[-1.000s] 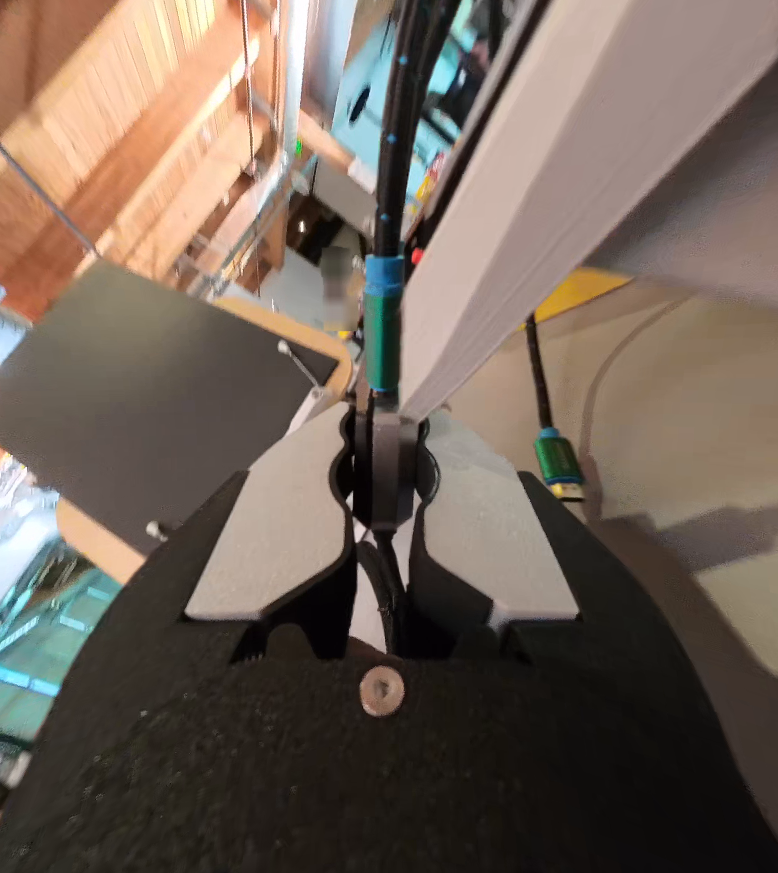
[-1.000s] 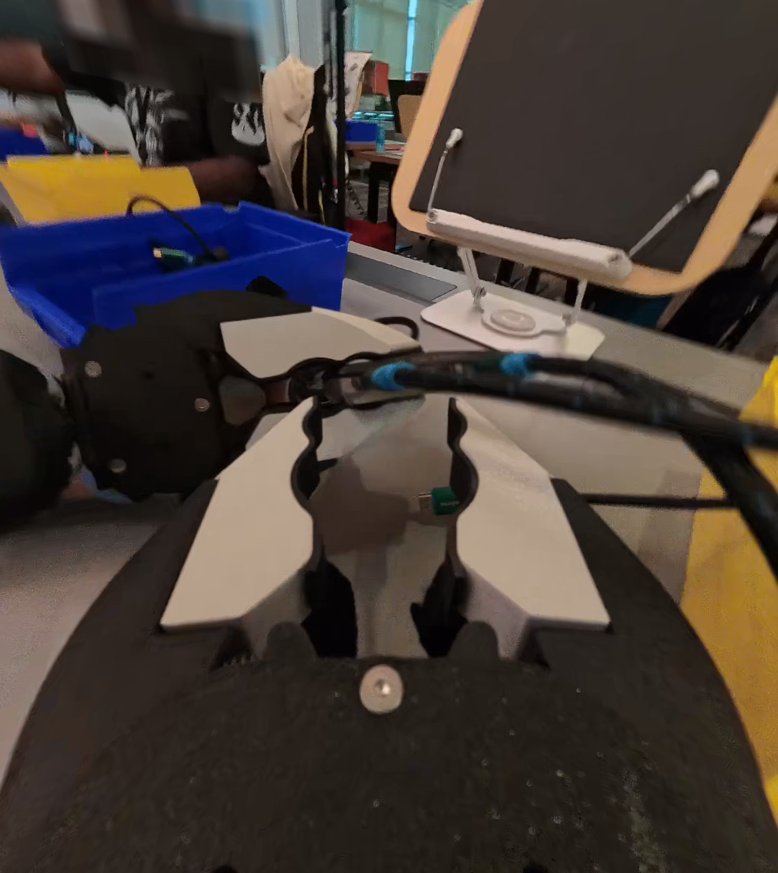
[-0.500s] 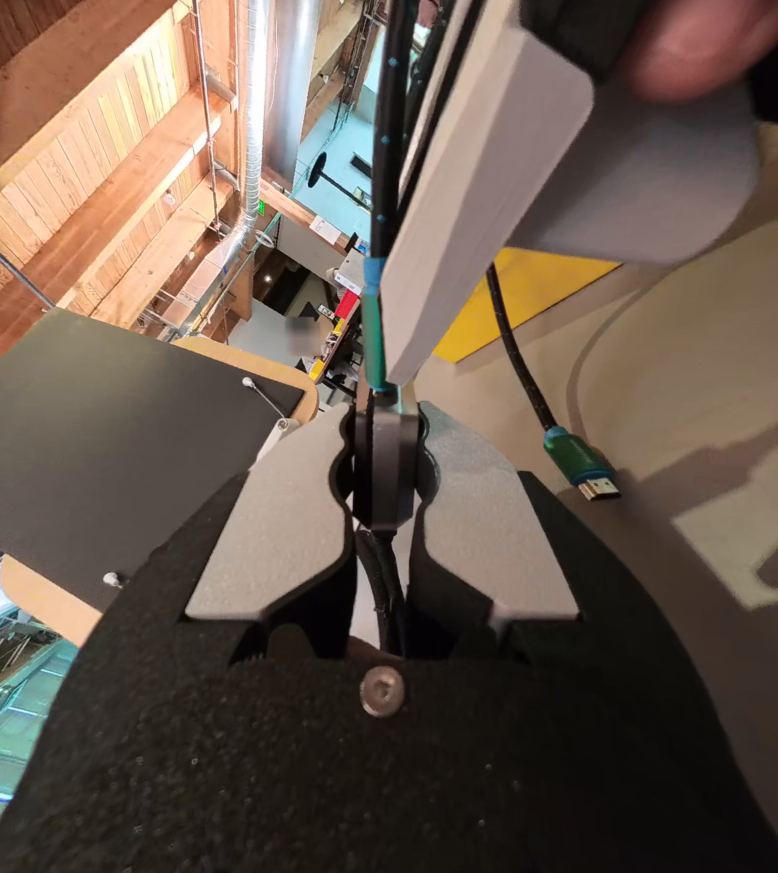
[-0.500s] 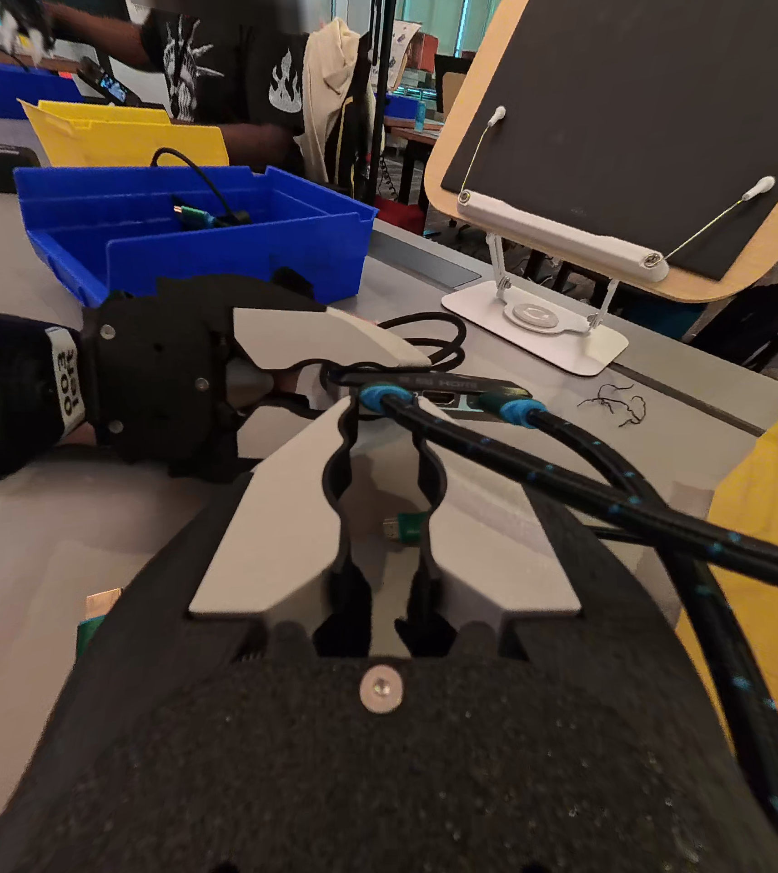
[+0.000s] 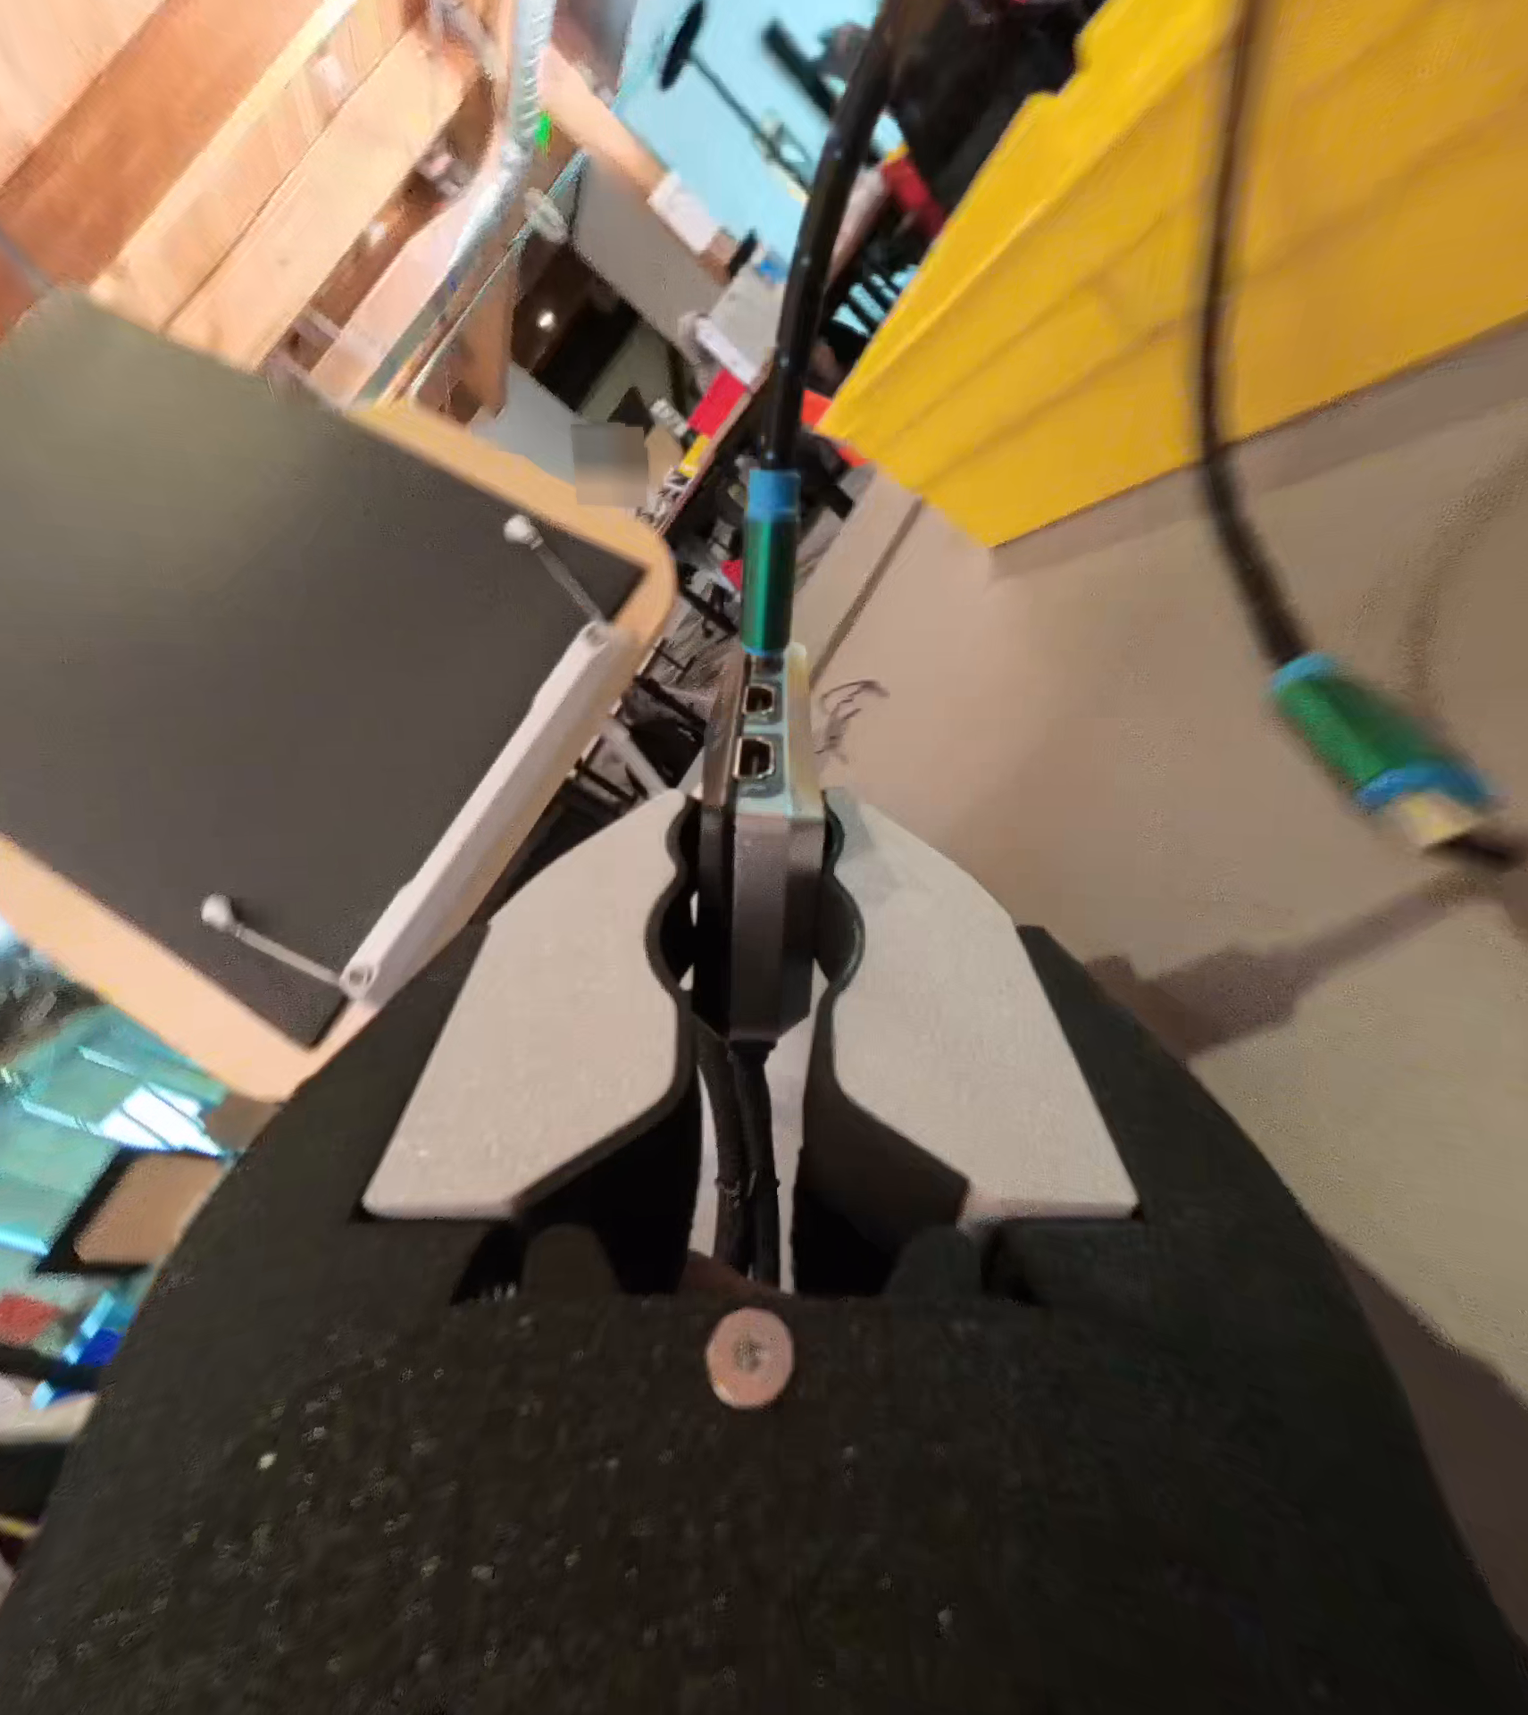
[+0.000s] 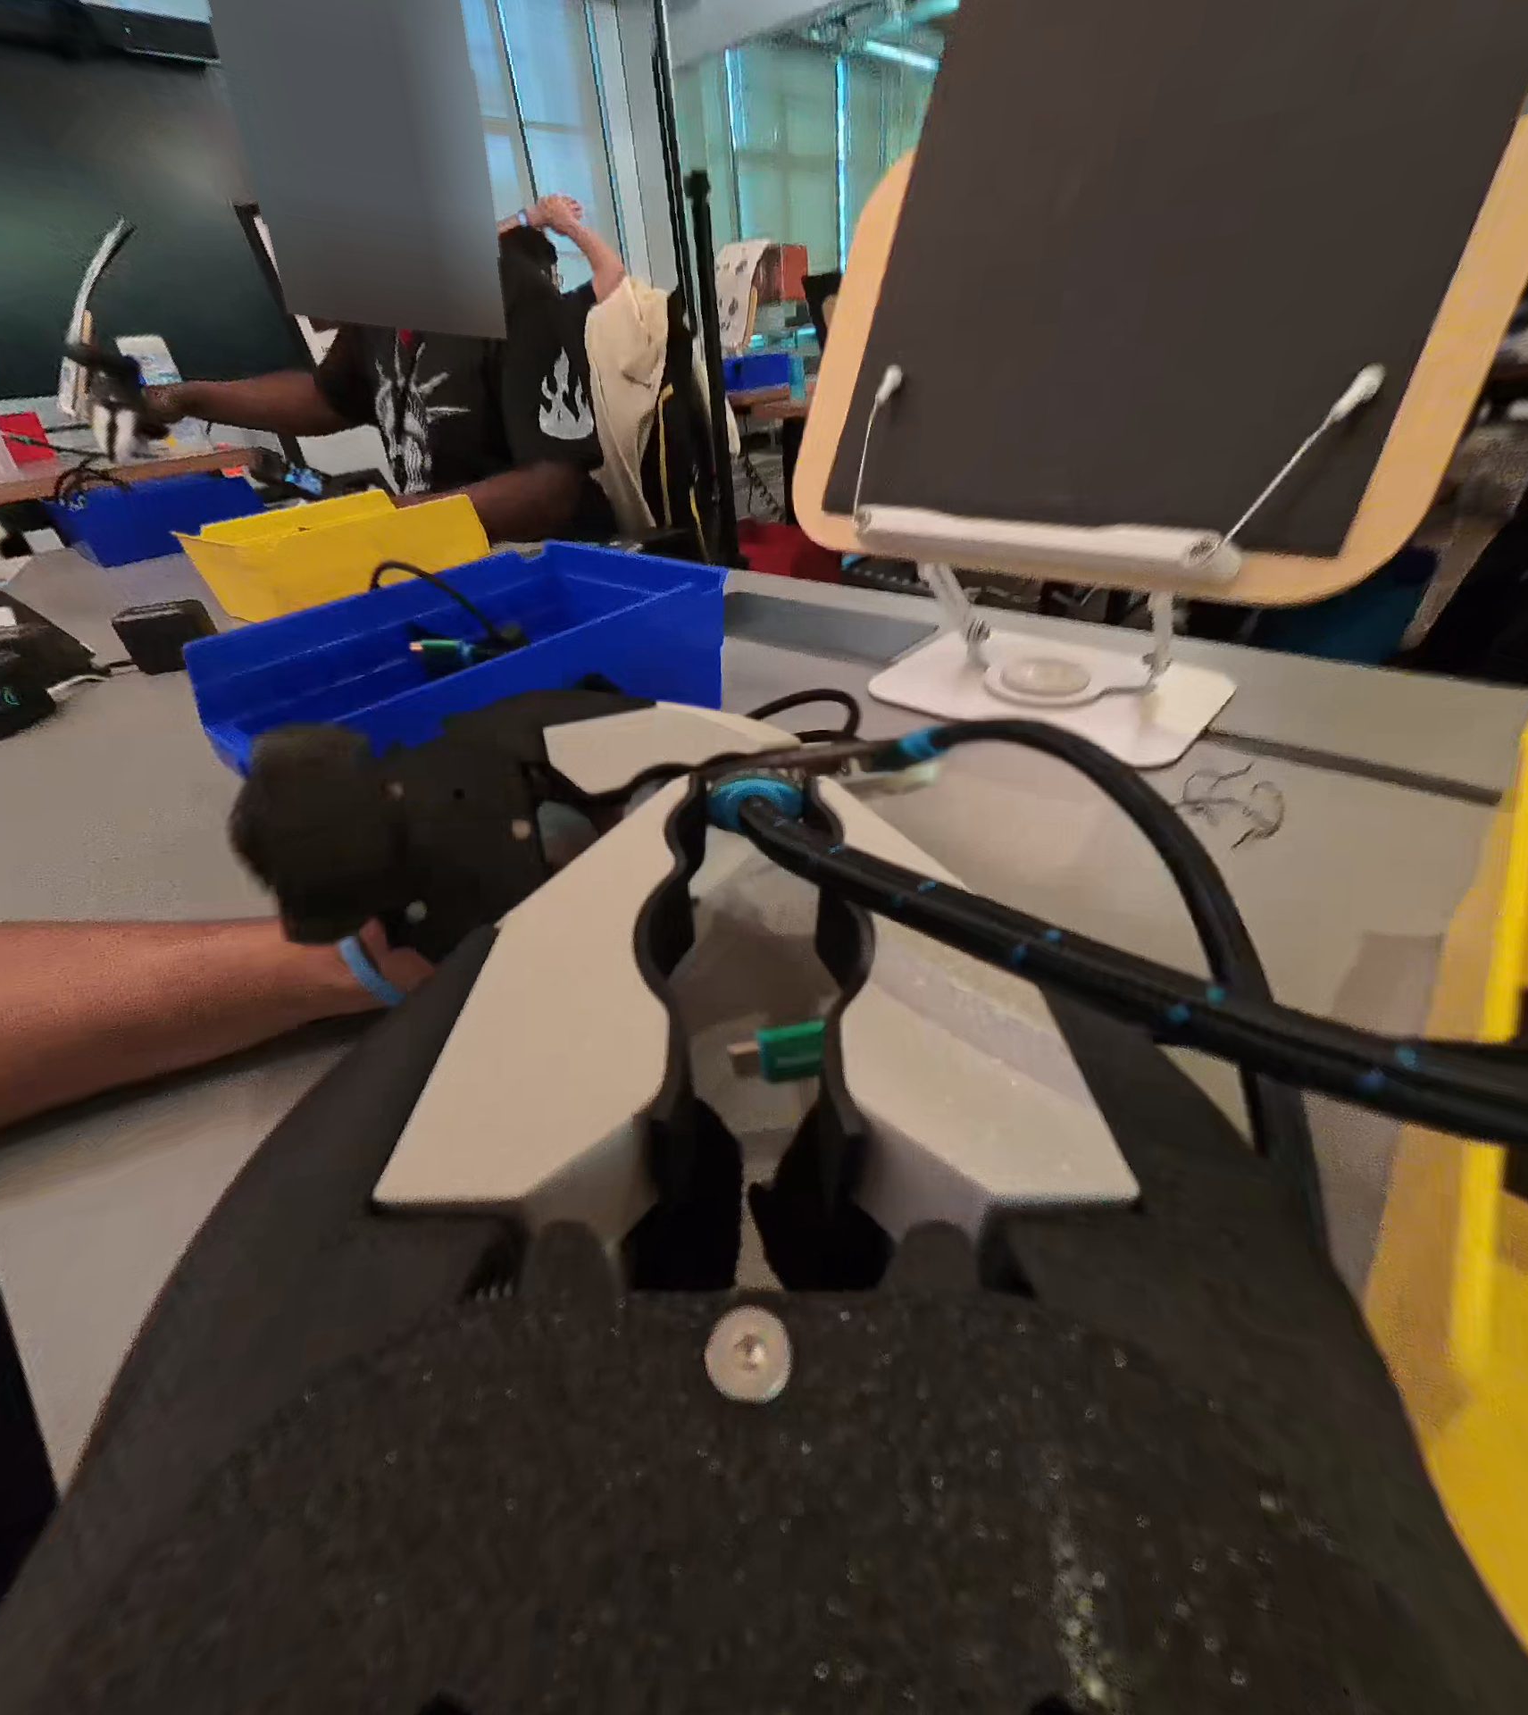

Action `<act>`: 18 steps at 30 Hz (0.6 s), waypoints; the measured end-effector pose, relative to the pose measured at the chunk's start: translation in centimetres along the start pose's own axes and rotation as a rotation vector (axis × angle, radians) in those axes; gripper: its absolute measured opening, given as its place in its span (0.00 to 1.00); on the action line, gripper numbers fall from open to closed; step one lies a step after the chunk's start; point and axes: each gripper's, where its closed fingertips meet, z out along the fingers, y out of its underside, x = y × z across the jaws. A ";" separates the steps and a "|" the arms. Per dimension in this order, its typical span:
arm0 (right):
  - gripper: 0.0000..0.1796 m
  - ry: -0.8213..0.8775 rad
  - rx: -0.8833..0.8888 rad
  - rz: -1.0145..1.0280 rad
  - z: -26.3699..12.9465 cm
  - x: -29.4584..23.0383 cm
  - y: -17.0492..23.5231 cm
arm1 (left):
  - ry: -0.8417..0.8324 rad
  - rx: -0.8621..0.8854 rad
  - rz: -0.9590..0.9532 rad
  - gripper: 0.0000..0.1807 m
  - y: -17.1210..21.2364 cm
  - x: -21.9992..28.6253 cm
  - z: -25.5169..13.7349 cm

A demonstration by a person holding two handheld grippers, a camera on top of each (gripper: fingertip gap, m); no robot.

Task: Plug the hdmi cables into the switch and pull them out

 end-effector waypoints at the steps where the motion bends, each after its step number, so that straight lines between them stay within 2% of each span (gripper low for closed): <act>1: 0.11 -0.013 -0.007 -0.004 -0.3 -0.4 -0.3 | -0.017 -0.005 -0.037 0.12 0.4 -0.7 0.0; 3: 0.11 -0.073 -0.025 0.043 -0.5 -1.7 -0.4 | -0.020 -0.019 -0.030 0.12 0.5 -0.8 0.2; 5: 0.11 -0.147 0.031 0.072 -1.0 -2.6 -1.8 | -0.015 -0.025 -0.012 0.12 0.6 -0.6 0.4; 7: 0.11 -0.182 0.052 0.147 -1.7 -2.0 -3.4 | -0.008 -0.012 -0.036 0.12 0.6 -0.7 0.4; 11: 0.12 -0.168 0.130 0.253 -4.4 1.7 -7.5 | 0.009 0.007 -0.146 0.12 0.7 -1.4 0.2; 18: 0.11 -0.074 0.283 0.241 -9.8 7.9 -12.2 | -0.001 0.019 -0.171 0.12 0.5 -1.9 -0.1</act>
